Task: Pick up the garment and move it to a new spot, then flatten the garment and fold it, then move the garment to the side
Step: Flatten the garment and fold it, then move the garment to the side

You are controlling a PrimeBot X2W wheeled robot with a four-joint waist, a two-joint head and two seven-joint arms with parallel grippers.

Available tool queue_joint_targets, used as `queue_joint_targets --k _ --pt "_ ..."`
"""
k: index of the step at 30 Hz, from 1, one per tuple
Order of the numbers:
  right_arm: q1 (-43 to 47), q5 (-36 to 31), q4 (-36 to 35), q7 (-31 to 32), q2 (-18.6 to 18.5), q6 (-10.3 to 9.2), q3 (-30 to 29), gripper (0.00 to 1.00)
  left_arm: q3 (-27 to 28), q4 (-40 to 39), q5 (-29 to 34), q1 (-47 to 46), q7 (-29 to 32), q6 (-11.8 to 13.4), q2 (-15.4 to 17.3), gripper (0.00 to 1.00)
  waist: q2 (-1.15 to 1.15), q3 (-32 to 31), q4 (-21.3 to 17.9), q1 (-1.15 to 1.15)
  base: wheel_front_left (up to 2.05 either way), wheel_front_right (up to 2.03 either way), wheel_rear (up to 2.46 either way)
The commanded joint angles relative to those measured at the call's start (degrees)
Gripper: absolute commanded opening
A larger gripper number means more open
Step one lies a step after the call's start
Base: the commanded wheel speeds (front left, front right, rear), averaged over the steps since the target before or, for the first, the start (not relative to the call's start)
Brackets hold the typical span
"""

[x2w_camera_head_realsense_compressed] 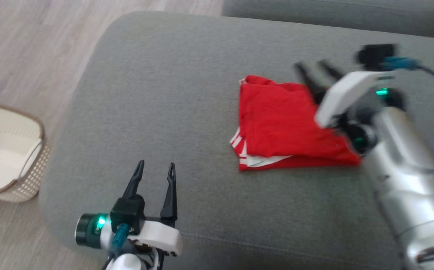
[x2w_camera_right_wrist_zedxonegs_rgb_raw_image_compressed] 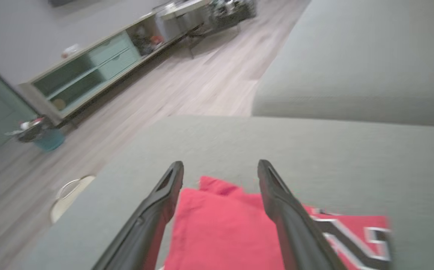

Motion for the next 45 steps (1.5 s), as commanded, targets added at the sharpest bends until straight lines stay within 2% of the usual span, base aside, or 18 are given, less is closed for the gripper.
queue_joint_targets --k 1,7,11,14,18,21,23,33,45 --pt "0.08 -0.71 -2.38 -0.81 -0.29 -0.02 -0.27 1.00 2.00 -2.19 -0.18 -1.18 -0.70 0.16 -0.32 1.00 0.00 -0.35 -0.86 0.00 0.00 0.00 0.00" --pt "8.89 -8.01 -10.72 -7.86 -3.92 -0.02 -5.18 1.00 3.54 -2.72 -1.19 -0.76 -0.70 -0.28 -0.35 1.00 0.00 -1.11 -3.50 0.00 0.00 0.00 0.00" --pt "17.85 -7.40 -17.26 -14.22 -4.39 -0.02 -4.60 1.00 4.09 -2.98 -0.64 -0.65 -0.70 -0.72 -0.21 1.00 0.00 -1.98 -4.98 0.00 0.00 0.00 0.00" --pt "24.60 -9.44 -20.54 -19.02 -5.03 -0.02 -4.64 1.00 4.66 -3.45 -0.17 -0.04 -0.70 -0.61 -0.22 1.00 0.00 -2.73 -6.24 0.00 0.00 0.00 0.00" --pt "31.65 -15.29 -25.74 -21.00 -2.25 -0.02 -7.78 1.00 5.00 -5.01 -0.13 0.72 -0.70 -2.14 -0.22 1.00 0.00 -3.28 -7.97 0.00 0.00 0.00 0.00" --pt "36.04 -19.51 -33.22 -21.07 1.45 -0.02 -11.58 1.00 5.68 -6.47 0.59 1.53 -0.70 -2.55 -0.22 1.00 0.00 -3.61 -9.04 0.00 0.00 0.00 0.00" --pt "38.71 -21.14 -35.78 -21.08 2.75 -0.02 -12.05 1.00 6.15 -6.99 1.13 2.06 -0.70 -2.49 -0.23 1.00 0.00 -3.82 -9.60 0.00 0.00 0.00 0.00" --pt "41.94 -22.99 -36.95 -21.09 3.96 -0.02 -11.19 1.00 7.29 -5.83 2.85 4.06 -0.70 -2.22 -0.31 1.00 0.00 -6.01 -10.98 0.00 0.00 0.00 0.00" --pt "42.62 -22.00 -36.18 -21.10 4.01 -0.02 -10.89 1.00 7.87 -4.29 3.34 4.51 -0.70 -2.47 -0.37 1.00 0.00 -6.92 -10.21 0.00 0.00 0.00 0.00"
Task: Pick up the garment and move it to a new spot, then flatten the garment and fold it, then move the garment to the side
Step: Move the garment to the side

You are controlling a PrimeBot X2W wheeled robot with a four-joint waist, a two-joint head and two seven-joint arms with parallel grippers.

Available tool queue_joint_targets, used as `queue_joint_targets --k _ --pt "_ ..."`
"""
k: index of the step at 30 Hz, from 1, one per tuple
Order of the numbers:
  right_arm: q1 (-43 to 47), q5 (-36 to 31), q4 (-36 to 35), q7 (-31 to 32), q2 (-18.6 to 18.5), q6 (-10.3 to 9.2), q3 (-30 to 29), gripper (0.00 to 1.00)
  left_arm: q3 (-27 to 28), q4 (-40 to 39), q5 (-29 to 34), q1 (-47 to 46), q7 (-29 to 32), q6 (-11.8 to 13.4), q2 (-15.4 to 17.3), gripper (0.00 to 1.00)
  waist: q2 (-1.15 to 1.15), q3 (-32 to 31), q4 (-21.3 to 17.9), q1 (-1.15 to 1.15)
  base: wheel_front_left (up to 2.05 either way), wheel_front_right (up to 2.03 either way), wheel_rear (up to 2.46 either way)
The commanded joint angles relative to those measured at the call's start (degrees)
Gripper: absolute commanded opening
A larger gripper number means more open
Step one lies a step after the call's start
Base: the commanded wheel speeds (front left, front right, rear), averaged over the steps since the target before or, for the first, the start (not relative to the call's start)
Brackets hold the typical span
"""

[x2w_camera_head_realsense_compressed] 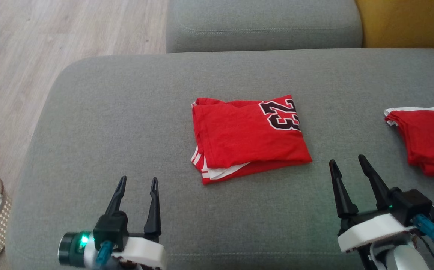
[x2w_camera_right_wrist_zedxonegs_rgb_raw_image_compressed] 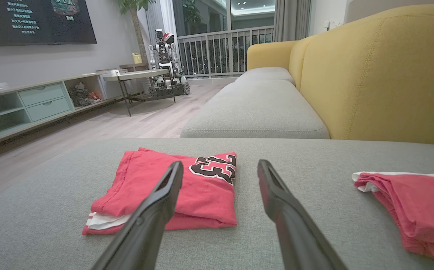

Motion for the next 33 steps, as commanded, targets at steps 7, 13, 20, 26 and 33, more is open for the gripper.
queue_joint_targets --k 7,13,20,26,33 --pt "-2.89 1.77 1.69 -0.53 0.01 -0.02 0.31 1.00 0.89 -1.33 1.17 -1.90 -0.70 -0.22 -0.33 1.00 0.00 0.99 1.66 0.00 0.00 0.00 0.00" --pt "-11.23 9.67 14.30 -0.52 0.01 -0.02 -1.66 1.00 -0.33 -1.45 1.08 -3.05 -0.70 -0.68 -0.38 1.00 0.00 4.04 4.69 0.00 0.00 0.00 0.00" --pt "-28.62 13.79 34.11 5.34 -0.36 -0.02 -6.10 1.00 -1.76 -0.37 0.69 -6.56 -0.70 -1.53 -0.43 1.00 0.00 8.62 8.96 0.00 0.00 0.00 0.00" --pt "-39.29 9.04 51.59 13.06 -3.43 -0.02 -10.97 1.00 -4.38 0.66 -0.38 -8.57 -0.70 -1.71 -0.46 1.00 0.00 11.11 12.49 0.00 0.00 0.00 0.00" --pt "-42.16 8.89 57.55 13.24 -2.07 -0.02 -9.98 0.00 -4.95 1.03 -1.38 -8.96 -0.70 -0.50 -0.47 1.00 0.00 11.05 11.95 0.00 0.00 0.00 0.00"
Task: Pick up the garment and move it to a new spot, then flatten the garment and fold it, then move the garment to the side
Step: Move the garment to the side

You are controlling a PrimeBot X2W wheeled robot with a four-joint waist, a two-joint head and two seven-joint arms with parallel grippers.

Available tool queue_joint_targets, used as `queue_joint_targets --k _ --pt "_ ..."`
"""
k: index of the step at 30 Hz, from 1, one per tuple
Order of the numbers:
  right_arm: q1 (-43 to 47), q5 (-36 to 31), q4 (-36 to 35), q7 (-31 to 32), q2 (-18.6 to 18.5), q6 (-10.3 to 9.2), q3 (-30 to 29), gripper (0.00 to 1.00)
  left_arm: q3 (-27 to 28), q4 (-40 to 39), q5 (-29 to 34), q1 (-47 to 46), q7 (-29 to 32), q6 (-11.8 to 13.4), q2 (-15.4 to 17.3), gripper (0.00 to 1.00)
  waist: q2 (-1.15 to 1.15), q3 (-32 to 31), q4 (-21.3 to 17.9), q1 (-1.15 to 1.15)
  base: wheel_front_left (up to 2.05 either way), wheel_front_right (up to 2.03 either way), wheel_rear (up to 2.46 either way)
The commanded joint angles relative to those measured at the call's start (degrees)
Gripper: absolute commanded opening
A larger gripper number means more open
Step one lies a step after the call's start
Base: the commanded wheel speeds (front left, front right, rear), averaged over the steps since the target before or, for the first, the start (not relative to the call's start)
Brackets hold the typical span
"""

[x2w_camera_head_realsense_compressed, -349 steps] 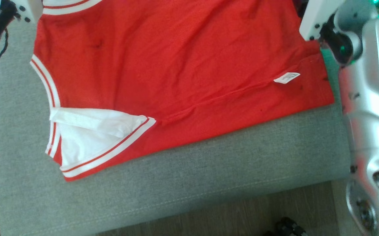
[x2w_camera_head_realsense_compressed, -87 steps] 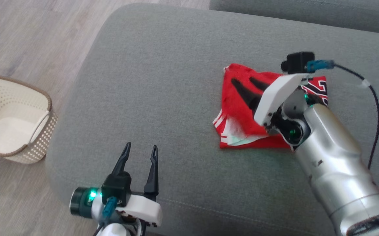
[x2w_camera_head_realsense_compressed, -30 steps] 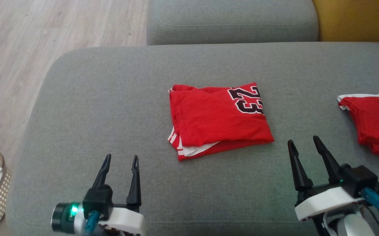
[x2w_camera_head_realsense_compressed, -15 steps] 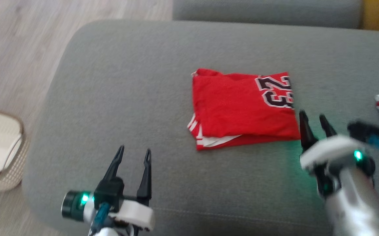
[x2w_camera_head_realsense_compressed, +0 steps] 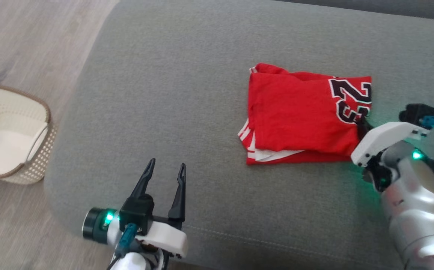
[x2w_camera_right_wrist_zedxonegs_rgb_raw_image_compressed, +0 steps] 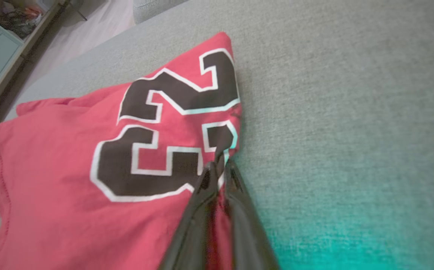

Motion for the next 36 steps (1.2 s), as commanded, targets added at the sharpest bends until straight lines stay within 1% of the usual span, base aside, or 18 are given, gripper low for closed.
queue_joint_targets --k 1,4,8,9,12,17,18,19,20,24,28,32,33,34,36 --pt "-0.13 0.34 -0.12 -1.50 1.60 -0.02 2.08 0.00 2.00 -1.79 -0.29 -2.53 -0.70 0.51 -0.33 1.00 0.00 -0.27 -0.93 0.00 0.00 0.00 0.00" --pt "-0.51 0.63 -0.19 -2.99 1.73 -0.02 2.74 0.00 2.03 -1.96 -0.26 -2.66 -0.70 0.63 -0.33 1.00 0.00 -0.57 -1.96 0.00 0.00 0.00 0.00" --pt "-1.92 1.32 -1.43 -4.92 1.32 -0.02 4.41 0.00 2.33 -2.27 -0.01 -2.44 -0.70 0.81 -0.33 1.00 0.00 -0.93 -4.84 0.00 0.00 0.00 0.00" --pt "-2.69 1.61 -2.64 -5.37 0.70 -0.02 5.61 0.00 2.52 -2.22 0.17 -2.28 -0.70 0.74 -0.33 1.00 0.00 -1.09 -6.50 0.00 0.00 0.00 0.00" --pt "-3.62 2.24 -4.84 -5.37 -0.82 -0.02 7.15 0.00 2.85 -2.21 0.47 -2.04 -0.70 0.60 -0.33 1.00 0.00 -1.41 -8.99 0.00 0.00 0.00 0.00" --pt "-4.39 1.85 -9.85 -2.77 -4.48 -0.02 10.58 0.00 3.67 -2.26 1.01 -1.82 -0.70 0.41 -0.29 1.00 0.00 -1.72 -13.24 0.00 0.00 0.00 0.00" --pt "-4.39 1.85 -9.85 -2.77 -4.48 -0.02 10.58 0.00 3.67 -2.26 1.01 -1.82 -0.70 0.41 -0.29 1.00 0.00 -1.72 -13.24 0.00 0.00 0.00 0.00" --pt "-4.23 1.45 -12.39 -0.50 -6.58 -0.02 12.29 0.00 3.93 -2.44 1.20 -1.80 -0.70 0.32 -0.28 1.00 0.00 -1.81 -14.88 0.00 0.00 0.00 0.00" --pt "-4.21 1.44 -13.83 0.65 -7.76 -0.02 12.75 0.00 4.08 -2.66 1.31 -1.73 -0.70 0.33 -0.27 1.00 0.00 -1.84 -15.74 0.00 0.00 0.00 0.00" --pt "-4.50 0.76 -19.53 4.88 -13.21 -0.02 12.27 0.00 4.29 -3.18 1.63 -1.54 -0.70 0.15 -0.27 1.00 0.00 -1.76 -18.46 0.00 0.00 0.00 0.00" --pt "-4.18 -0.03 -23.48 9.90 -17.82 -0.02 9.16 0.00 3.89 -3.33 1.76 -1.87 -0.70 -0.27 -0.28 1.00 0.00 -1.43 -19.54 0.00 0.00 0.00 0.00" --pt "-2.73 -3.36 -25.75 13.73 -21.47 -0.02 4.24 0.00 3.56 -3.37 1.77 -2.24 -0.70 -0.46 -0.29 1.00 0.00 -1.01 -19.57 0.00 0.00 0.00 0.00" --pt "-2.14 -4.68 -26.08 14.21 -21.87 -0.02 2.71 0.26 3.52 -3.38 1.73 -2.28 -0.70 -0.52 -0.30 1.00 0.00 -0.95 -19.45 0.00 0.00 0.00 0.00" --pt "-1.40 -6.16 -26.43 14.43 -21.99 -0.02 1.24 1.00 3.51 -3.32 1.67 -2.28 -0.70 -0.56 -0.30 1.00 0.00 -0.94 -19.27 0.00 0.00 0.00 0.00" --pt "0.43 -9.54 -27.76 13.86 -21.44 -0.02 -1.12 1.00 3.55 -3.09 1.53 -2.27 -0.70 -0.54 -0.30 1.00 0.00 -1.11 -18.76 0.00 0.00 0.00 0.00"
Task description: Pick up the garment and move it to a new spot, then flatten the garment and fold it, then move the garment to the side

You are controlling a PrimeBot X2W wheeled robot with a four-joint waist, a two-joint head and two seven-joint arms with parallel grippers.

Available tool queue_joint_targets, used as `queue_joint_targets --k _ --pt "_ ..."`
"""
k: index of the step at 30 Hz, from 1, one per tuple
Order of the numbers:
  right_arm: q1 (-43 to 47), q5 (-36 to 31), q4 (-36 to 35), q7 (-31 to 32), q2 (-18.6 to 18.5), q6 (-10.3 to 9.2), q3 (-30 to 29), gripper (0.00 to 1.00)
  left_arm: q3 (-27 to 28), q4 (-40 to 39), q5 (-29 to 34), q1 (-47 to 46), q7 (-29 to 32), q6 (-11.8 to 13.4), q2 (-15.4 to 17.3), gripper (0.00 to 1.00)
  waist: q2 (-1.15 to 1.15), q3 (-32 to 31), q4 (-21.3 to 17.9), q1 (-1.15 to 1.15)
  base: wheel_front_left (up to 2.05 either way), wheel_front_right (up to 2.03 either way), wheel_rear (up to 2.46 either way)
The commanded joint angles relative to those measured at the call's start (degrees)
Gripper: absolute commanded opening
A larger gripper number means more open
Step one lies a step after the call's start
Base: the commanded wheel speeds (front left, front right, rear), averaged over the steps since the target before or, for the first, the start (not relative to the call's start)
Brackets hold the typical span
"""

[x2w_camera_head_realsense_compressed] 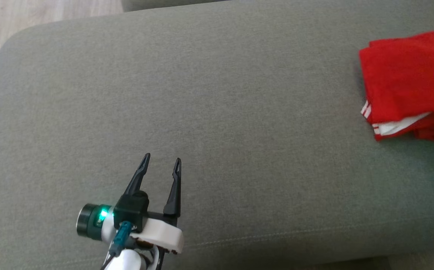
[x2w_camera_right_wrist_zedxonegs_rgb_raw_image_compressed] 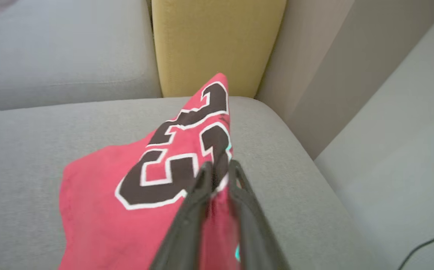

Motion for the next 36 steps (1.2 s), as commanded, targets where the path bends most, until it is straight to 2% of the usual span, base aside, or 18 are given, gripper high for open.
queue_joint_targets --k 1,5,9,10,11,15,17,21,24,26,29,32,36 --pt "2.27 -3.78 -3.85 -1.42 -0.29 -0.02 -1.21 1.00 1.89 -1.65 0.24 -2.01 -0.70 0.08 -0.27 1.00 0.00 -0.31 0.69 0.00 0.00 0.00 0.00" --pt "6.49 -11.92 -9.90 -6.39 3.65 -0.02 -4.91 1.00 2.06 -1.47 -0.18 -1.44 -0.70 0.34 -0.28 1.00 0.00 -1.31 1.71 0.00 0.00 0.00 0.00" --pt "11.70 -17.29 -17.52 -10.22 11.24 -0.02 -5.87 1.00 2.96 -1.85 -0.74 -0.66 -0.70 1.04 -0.29 1.00 0.00 -2.61 2.45 0.00 0.00 0.00 0.00" --pt "13.27 -18.04 -19.24 -10.82 13.28 -0.02 -5.40 1.00 3.22 -1.94 -1.00 -0.47 -0.70 1.17 -0.29 1.00 0.00 -2.86 2.60 0.00 0.00 0.00 0.00" --pt "13.27 -18.04 -19.24 -10.82 13.28 -0.02 -5.40 1.00 3.22 -1.94 -1.00 -0.47 -0.70 1.17 -0.29 1.00 0.00 -2.86 2.60 0.00 0.00 0.00 0.00" --pt "19.59 -17.97 -24.59 -13.58 20.69 -0.02 -2.33 1.00 4.43 -2.74 -2.64 -0.11 -0.70 2.07 -0.29 1.00 0.00 -3.79 3.26 0.00 0.00 0.00 0.00" --pt "22.64 -16.89 -26.27 -16.00 22.57 -0.02 -0.06 1.00 4.80 -3.40 -3.92 0.04 -0.70 2.27 -0.29 1.00 0.00 -4.31 3.65 0.00 0.00 0.00 0.00" --pt "28.49 -12.20 -27.92 -24.26 24.18 -0.02 1.74 1.00 5.09 -5.14 -6.21 0.52 -0.70 1.62 -0.30 1.00 0.00 -5.94 4.83 0.00 0.00 0.00 0.00" --pt "32.23 -7.22 -27.60 -28.13 24.30 -0.02 4.47 1.00 5.73 -6.10 -6.72 1.28 -0.70 2.12 -0.30 1.00 0.00 -6.90 5.30 0.00 0.00 0.00 0.00" --pt "34.16 -4.58 -28.50 -28.74 24.31 -0.02 5.73 1.00 5.94 -6.81 -5.51 1.53 -0.70 2.40 -0.30 1.00 0.00 -7.50 5.70 0.00 0.00 0.00 0.00" --pt "37.04 -3.01 -34.57 -28.81 24.32 -0.02 7.17 1.00 6.29 -7.76 -5.18 2.18 -0.70 3.02 -0.30 1.00 0.00 -8.13 6.02 0.00 0.00 0.00 0.00" --pt "40.09 -2.92 -38.88 -28.83 24.33 -0.02 8.86 1.00 6.57 -7.81 -3.82 2.75 -0.70 3.27 -0.30 1.00 0.00 -8.61 6.18 0.00 0.00 0.00 0.00" --pt "42.50 -3.10 -40.97 -28.83 24.33 -0.02 9.34 1.00 7.00 -7.55 -3.50 3.22 -0.70 3.66 -0.30 1.00 0.00 -9.12 6.25 0.00 0.00 0.00 0.00"
